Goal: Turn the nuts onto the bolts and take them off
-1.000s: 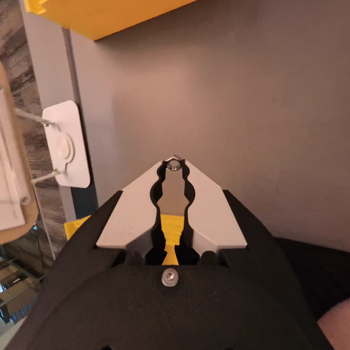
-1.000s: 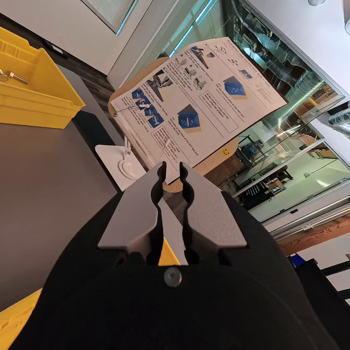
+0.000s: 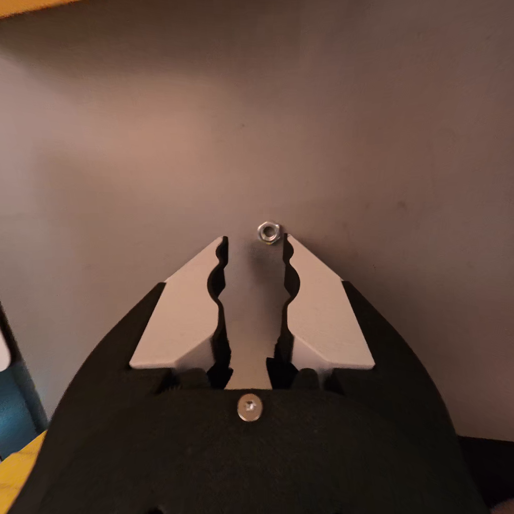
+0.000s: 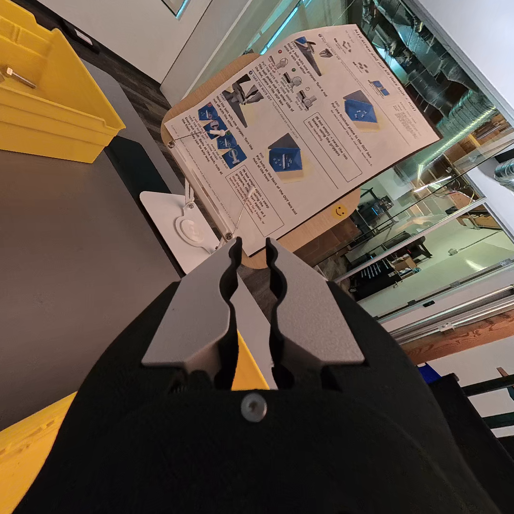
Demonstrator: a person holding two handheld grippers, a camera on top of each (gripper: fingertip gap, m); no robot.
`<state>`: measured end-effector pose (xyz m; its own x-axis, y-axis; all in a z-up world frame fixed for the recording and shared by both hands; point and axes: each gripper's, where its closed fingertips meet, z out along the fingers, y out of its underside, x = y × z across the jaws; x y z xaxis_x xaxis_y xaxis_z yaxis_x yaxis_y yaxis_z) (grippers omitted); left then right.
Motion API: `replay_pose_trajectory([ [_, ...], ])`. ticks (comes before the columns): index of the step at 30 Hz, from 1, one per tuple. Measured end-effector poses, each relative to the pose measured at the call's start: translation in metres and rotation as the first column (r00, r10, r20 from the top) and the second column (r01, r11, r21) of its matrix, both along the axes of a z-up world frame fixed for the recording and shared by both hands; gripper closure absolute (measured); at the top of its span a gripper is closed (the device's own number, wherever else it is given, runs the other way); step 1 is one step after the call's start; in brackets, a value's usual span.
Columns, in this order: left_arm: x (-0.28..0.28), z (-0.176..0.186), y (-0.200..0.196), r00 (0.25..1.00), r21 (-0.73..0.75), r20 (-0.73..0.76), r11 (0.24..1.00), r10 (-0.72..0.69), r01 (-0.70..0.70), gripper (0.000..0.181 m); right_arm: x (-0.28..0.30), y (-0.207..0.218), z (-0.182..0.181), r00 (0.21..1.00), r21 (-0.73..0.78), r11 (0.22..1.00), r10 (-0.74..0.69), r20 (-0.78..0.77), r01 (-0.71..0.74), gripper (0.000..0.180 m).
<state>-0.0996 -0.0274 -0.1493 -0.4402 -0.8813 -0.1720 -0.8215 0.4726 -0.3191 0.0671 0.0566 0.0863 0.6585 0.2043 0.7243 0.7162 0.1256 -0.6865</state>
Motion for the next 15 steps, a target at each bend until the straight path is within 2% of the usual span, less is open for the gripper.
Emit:
replay_pose_trajectory([
  [3,-0.005,0.041,0.018,0.992,0.041,0.118,0.997,0.053,-0.059,0.145,0.002,-0.003,0.004,1.000,0.012,1.000,0.001,-0.008,-0.001,0.164],
  [5,-0.018,0.084,0.051,0.955,0.111,0.257,0.978,0.145,-0.178,0.150,0.005,-0.006,0.008,1.000,0.024,1.000,0.001,-0.018,0.000,0.164],
  [7,-0.043,0.130,0.091,0.868,0.135,0.428,0.932,0.250,-0.335,0.156,0.009,-0.010,0.014,0.999,0.039,0.999,0.005,-0.037,-0.003,0.164],
  [9,-0.078,0.161,0.137,0.732,0.073,0.569,0.863,0.375,-0.500,0.154,0.012,-0.013,0.019,0.997,0.055,0.998,0.016,-0.070,-0.012,0.164],
  [12,-0.122,0.160,0.198,0.587,-0.122,0.595,0.783,0.549,-0.609,0.150,0.011,-0.016,0.025,0.989,0.074,0.996,0.056,-0.134,-0.046,0.164],
  [14,-0.138,0.141,0.232,0.562,-0.200,0.550,0.751,0.618,-0.629,0.149,0.009,-0.016,0.025,0.986,0.073,0.995,0.073,-0.149,-0.063,0.164],
  [15,-0.140,0.130,0.241,0.583,-0.223,0.517,0.757,0.626,-0.615,0.149,0.010,-0.015,0.024,0.988,0.070,0.996,0.069,-0.142,-0.059,0.164],
])
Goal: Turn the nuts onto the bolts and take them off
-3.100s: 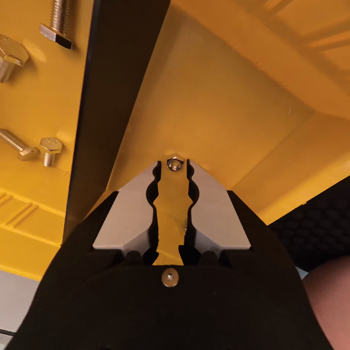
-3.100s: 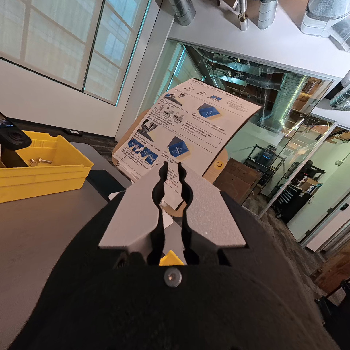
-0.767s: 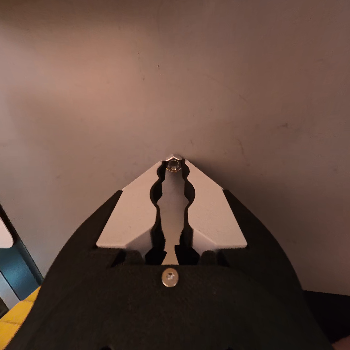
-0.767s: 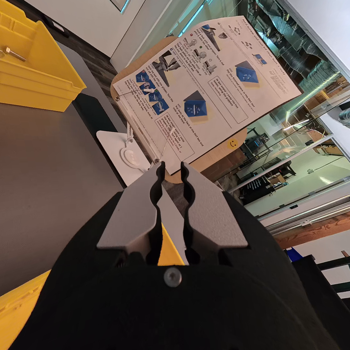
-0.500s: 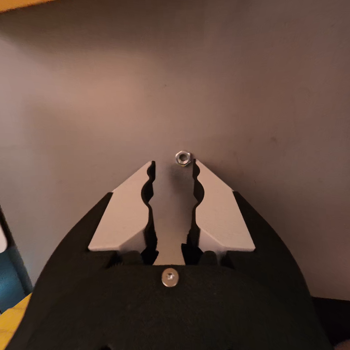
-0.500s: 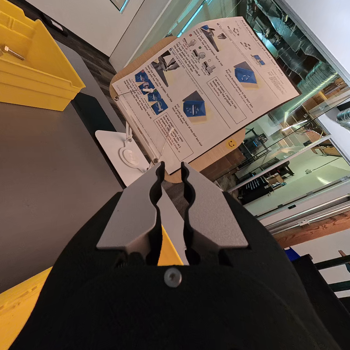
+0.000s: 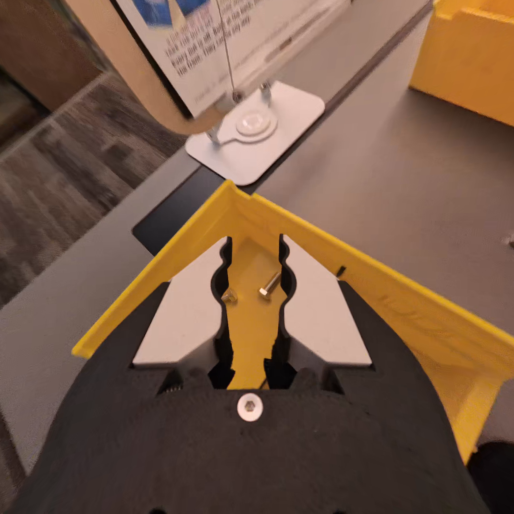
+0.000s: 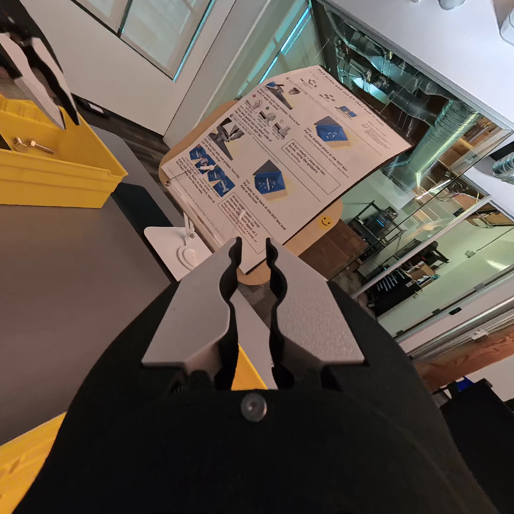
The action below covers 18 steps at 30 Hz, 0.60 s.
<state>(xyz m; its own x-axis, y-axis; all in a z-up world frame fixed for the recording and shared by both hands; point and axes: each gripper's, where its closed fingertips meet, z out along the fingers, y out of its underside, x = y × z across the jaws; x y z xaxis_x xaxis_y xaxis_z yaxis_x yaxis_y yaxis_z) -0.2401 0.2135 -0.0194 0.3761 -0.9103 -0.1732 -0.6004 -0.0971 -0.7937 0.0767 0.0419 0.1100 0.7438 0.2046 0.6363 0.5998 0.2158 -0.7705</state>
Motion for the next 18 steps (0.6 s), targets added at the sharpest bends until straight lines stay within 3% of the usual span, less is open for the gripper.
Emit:
replay_pose_trajectory([
  [3,-0.004,-0.037,0.013,0.988,-0.044,-0.137,0.997,-0.076,0.070,0.151,0.005,0.004,-0.007,0.999,-0.018,0.999,-0.032,0.035,0.033,0.164],
  [5,-0.016,-0.062,0.027,0.951,-0.030,-0.302,0.998,-0.069,0.063,0.151,0.008,0.006,-0.010,0.999,-0.028,0.999,-0.038,0.033,0.039,0.164],
  [8,-0.022,-0.089,0.038,0.900,-0.060,-0.426,0.996,-0.091,0.072,0.152,0.013,0.008,-0.011,0.999,-0.034,0.998,-0.043,0.021,0.044,0.163],
  [18,-0.036,-0.137,0.048,0.811,-0.193,-0.570,0.981,-0.132,0.024,0.164,0.015,0.014,-0.018,0.999,-0.056,0.997,-0.047,0.021,0.048,0.163],
])
